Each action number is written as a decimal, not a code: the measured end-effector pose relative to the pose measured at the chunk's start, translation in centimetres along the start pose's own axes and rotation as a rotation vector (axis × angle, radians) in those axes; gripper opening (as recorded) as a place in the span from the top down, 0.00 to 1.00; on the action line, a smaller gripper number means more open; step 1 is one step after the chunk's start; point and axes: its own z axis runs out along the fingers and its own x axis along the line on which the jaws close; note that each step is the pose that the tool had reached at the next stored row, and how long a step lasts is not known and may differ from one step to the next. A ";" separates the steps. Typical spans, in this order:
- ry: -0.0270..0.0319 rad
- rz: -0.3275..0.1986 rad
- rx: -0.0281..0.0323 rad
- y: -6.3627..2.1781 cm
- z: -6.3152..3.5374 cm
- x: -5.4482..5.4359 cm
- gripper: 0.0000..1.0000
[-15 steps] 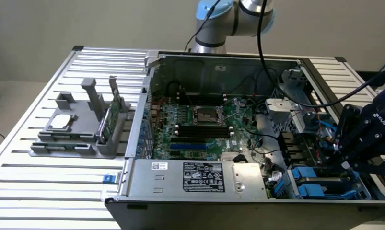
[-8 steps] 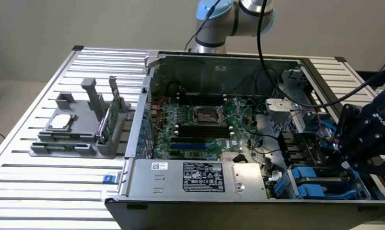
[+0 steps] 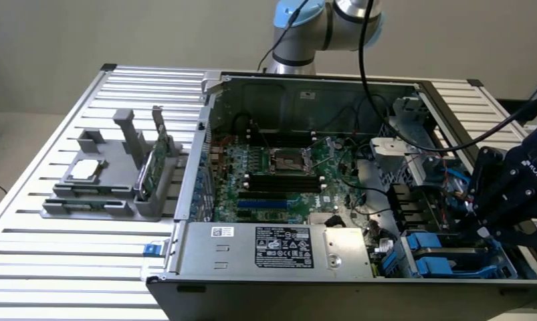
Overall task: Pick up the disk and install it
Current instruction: 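Insert the first disk wire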
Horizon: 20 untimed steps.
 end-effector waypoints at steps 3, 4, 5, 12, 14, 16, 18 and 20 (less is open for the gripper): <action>0.0025 -0.002 0.0000 0.03 0.00 0.0 0.84; 0.0034 -0.003 0.0000 0.06 0.01 0.0 0.84; 0.0044 -0.004 0.0001 0.11 0.01 0.0 0.84; 0.0160 -0.006 0.0003 0.17 0.06 -0.1 0.84; 0.0208 -0.007 0.0003 0.18 0.11 -0.2 0.84; 0.0237 -0.007 0.0004 0.18 0.13 -0.4 0.84; 0.0246 -0.008 0.0004 0.19 0.15 -0.5 0.84; 0.0257 -0.008 0.0004 0.19 0.20 -0.5 0.84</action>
